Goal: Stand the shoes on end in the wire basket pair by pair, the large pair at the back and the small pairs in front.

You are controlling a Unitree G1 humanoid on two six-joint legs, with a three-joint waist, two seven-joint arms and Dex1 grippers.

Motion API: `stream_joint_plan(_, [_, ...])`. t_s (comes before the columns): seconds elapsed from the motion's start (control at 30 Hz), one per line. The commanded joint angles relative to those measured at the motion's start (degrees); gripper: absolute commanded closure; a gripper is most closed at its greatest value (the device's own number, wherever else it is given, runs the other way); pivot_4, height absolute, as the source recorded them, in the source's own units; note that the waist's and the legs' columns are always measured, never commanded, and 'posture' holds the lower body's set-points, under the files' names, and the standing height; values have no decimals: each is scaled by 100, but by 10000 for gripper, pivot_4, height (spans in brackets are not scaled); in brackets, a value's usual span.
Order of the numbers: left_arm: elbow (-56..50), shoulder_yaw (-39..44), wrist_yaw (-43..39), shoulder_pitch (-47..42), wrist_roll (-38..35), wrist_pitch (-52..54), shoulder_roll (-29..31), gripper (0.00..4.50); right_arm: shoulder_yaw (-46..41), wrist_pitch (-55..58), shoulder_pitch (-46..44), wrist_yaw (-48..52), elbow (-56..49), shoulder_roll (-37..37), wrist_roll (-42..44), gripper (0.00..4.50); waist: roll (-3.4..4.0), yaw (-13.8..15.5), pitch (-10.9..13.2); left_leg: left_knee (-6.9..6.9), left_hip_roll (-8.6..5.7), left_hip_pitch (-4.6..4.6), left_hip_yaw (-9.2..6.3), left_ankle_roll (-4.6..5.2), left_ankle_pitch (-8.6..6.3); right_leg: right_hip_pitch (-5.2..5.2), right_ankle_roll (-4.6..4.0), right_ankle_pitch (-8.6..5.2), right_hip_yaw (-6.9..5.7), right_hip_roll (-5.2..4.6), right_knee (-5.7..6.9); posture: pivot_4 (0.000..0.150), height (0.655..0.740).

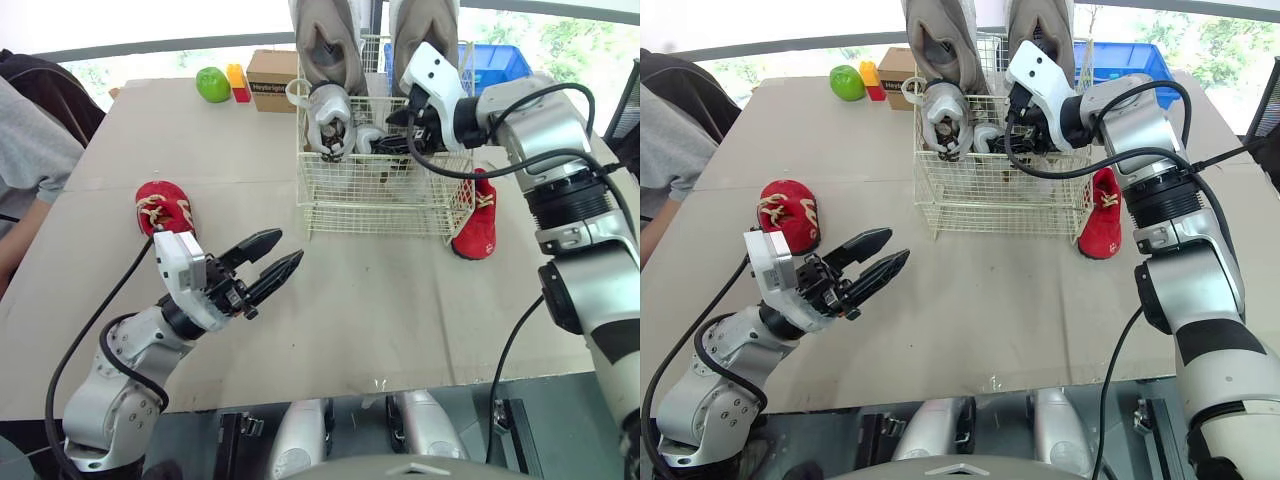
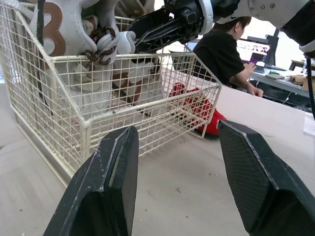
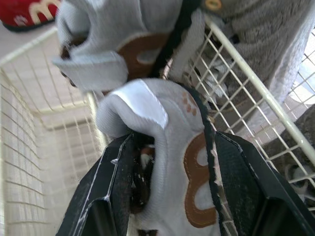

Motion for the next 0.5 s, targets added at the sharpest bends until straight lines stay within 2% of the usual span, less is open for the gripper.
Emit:
stream_joint_plan(0.03, [-162,55,-94,89,22,-214,-31,17007,-138,-133,10,-263,-126,49,-73,33924,0,-4,0,0,0,0,0,0,0,0,0,0,0,0,0,1500,7400])
stream_joint_plan(0.07, [-148,59,-117,112,29,-240,-38,17007,-195,-54,69,-315,-232,58,-43,40754,0,-6,0,0,0,0,0,0,0,0,0,0,0,1,1,1500,7400])
stream_joint_plan(0.13, [-139,63,-135,141,29,-268,-48,17007,-398,290,237,-441,-625,56,115,44525,0,-2,0,0,1,1,-1,0,0,0,0,0,0,1,2,1500,7400])
stream_joint_plan(0.37, [-98,-33,-101,72,64,-277,-103,17007,-1586,1920,872,-1379,-2404,317,1012,44525,0,15,0,0,0,-3,-4,0,0,0,0,0,-1,-2,1,1500,7400])
stream_joint_plan(0.5, [54,-127,-171,-38,113,-303,-138,17007,-2220,2577,1468,-2466,-3604,842,1216,44525,1,12,0,-6,1,-4,-7,0,0,-2,1,0,-3,-2,0,1500,7400])
